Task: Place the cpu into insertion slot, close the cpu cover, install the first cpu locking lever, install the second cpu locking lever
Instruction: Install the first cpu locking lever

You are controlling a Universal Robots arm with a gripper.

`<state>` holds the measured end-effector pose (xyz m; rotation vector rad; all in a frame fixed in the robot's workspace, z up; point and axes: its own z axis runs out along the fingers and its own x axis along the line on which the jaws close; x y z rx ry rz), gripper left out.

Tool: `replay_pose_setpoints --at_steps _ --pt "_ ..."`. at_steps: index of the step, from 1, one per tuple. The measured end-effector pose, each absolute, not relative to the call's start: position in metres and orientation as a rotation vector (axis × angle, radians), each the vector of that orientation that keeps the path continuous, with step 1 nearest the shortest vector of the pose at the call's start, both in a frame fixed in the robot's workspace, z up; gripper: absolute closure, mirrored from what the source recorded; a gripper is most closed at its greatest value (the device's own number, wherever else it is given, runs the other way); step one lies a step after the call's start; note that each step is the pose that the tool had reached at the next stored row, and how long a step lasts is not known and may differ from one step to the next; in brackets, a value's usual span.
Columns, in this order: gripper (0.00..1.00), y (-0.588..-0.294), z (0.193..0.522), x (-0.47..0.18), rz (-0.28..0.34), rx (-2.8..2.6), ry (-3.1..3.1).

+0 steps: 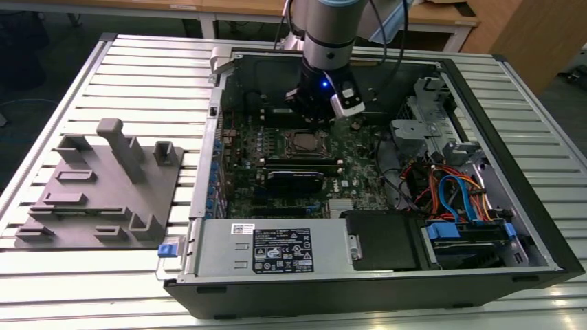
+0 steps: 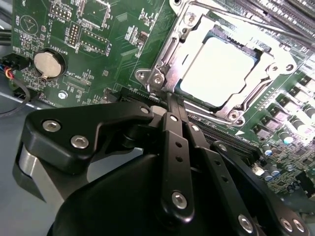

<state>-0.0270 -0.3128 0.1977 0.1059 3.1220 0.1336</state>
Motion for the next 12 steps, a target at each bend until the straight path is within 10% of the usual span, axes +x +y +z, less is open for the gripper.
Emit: replay_pose_setpoints --at_steps 12 --pt "0.9 -0.3125 0.2004 -0.0268 0.127 0.106 3.121"
